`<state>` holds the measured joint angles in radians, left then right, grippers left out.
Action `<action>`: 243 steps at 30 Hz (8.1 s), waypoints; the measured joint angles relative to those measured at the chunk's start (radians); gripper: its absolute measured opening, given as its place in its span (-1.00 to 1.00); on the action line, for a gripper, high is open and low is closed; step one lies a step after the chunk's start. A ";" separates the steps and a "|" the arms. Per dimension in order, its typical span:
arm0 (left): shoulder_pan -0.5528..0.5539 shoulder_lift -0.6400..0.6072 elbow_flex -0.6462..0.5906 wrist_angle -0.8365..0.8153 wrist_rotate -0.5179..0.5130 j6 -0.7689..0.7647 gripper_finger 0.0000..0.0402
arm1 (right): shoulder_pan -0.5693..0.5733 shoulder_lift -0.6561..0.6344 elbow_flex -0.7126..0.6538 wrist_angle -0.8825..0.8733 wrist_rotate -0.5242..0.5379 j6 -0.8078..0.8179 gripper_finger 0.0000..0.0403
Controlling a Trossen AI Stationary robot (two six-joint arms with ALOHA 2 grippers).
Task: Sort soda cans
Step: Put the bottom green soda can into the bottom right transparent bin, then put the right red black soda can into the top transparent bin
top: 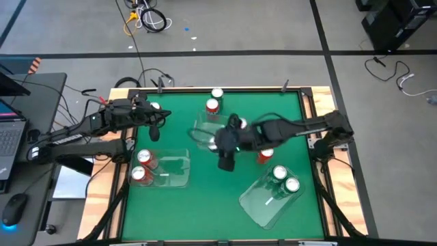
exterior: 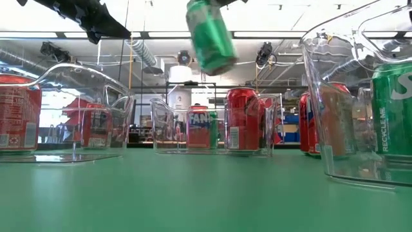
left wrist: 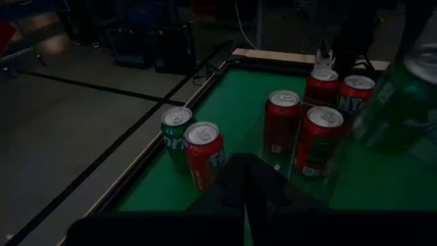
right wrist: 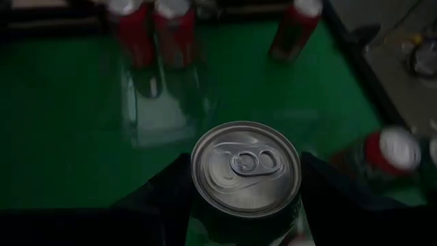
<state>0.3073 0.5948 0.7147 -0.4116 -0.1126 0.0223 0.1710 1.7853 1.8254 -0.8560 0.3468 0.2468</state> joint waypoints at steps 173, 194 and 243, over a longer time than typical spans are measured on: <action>0.072 0.163 -0.255 0.560 0.405 0.082 -0.99 | -0.372 -0.068 -0.483 -0.489 -0.326 0.269 0.92; 0.072 0.163 -0.255 0.558 0.398 0.077 -0.99 | -0.334 -0.072 -0.172 -0.719 -0.233 0.212 0.40; 0.070 0.198 -0.255 0.547 0.383 0.074 -0.99 | -0.309 0.406 0.482 -0.633 -0.295 -0.199 0.40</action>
<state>0.3771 0.7925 0.4599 0.1356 0.2699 0.0963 -0.1379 2.1910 2.3077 -1.4892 0.0516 0.0479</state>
